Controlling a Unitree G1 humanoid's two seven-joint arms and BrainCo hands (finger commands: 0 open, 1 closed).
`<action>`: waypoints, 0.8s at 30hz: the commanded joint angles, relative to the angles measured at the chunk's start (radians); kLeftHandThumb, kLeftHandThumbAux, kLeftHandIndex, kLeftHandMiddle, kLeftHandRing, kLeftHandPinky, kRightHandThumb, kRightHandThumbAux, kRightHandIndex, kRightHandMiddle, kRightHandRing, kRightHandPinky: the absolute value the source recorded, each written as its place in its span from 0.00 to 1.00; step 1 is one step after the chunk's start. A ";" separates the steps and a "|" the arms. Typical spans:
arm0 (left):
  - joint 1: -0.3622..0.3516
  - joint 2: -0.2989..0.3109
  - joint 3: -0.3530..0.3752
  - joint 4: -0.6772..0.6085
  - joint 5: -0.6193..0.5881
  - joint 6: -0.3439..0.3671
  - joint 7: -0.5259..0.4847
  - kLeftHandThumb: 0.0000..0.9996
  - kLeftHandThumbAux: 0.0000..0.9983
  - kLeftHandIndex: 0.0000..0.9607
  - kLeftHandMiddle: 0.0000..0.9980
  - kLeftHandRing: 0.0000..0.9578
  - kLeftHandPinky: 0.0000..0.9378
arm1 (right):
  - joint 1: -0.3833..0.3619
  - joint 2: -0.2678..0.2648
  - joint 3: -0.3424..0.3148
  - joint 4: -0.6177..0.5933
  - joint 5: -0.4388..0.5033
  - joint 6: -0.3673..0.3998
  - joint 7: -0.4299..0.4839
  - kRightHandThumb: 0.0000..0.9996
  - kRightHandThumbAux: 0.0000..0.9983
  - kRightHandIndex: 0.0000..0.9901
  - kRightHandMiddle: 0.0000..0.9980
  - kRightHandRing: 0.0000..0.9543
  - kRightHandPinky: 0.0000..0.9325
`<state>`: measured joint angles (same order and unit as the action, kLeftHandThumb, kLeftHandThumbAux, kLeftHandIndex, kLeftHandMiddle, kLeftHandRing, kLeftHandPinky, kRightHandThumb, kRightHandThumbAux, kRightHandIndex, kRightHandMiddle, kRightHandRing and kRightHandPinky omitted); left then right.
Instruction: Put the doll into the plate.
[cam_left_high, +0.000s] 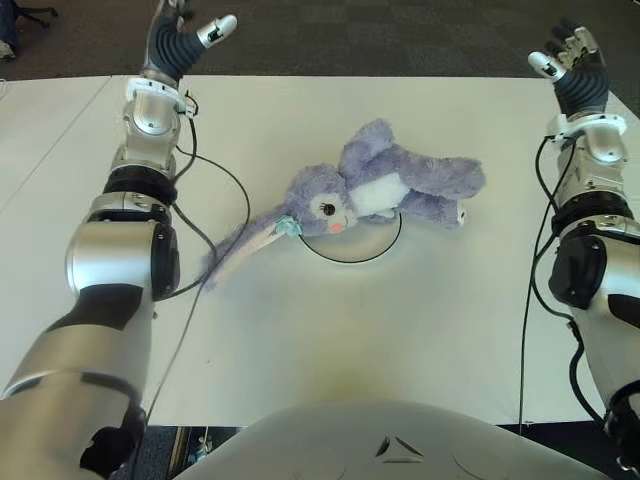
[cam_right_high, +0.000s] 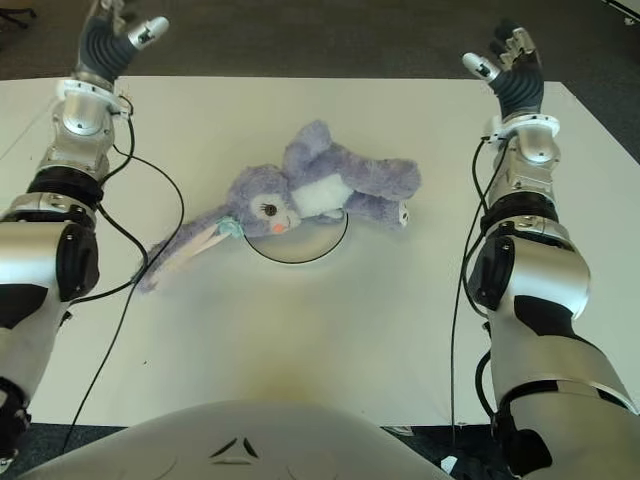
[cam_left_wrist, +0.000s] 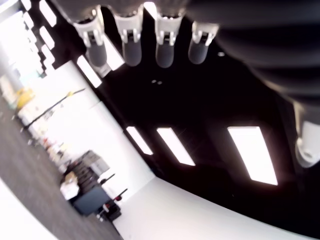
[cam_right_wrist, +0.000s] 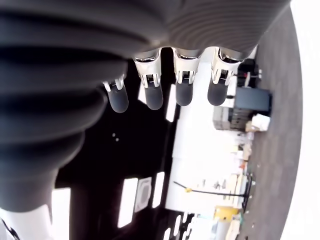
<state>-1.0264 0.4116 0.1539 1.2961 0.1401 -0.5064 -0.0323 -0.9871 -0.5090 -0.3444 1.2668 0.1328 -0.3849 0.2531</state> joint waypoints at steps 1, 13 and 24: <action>0.033 -0.052 0.052 0.045 -0.065 0.082 -0.043 0.00 0.43 0.00 0.02 0.00 0.00 | 0.008 0.068 -0.036 0.035 0.048 0.062 0.023 0.00 0.76 0.07 0.06 0.03 0.04; 0.131 -0.162 0.204 0.043 -0.238 0.121 -0.137 0.00 0.49 0.00 0.00 0.00 0.00 | 0.061 0.179 -0.078 0.042 0.076 0.054 -0.013 0.00 0.77 0.05 0.04 0.02 0.03; 0.223 -0.189 0.284 0.036 -0.321 0.087 -0.209 0.00 0.48 0.00 0.00 0.00 0.00 | 0.088 0.196 -0.088 0.052 0.072 0.031 -0.067 0.00 0.73 0.06 0.05 0.03 0.02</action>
<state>-0.8387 0.2225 0.4226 1.3339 -0.1637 -0.3989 -0.2196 -0.9115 -0.3166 -0.4200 1.3070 0.1991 -0.3369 0.2020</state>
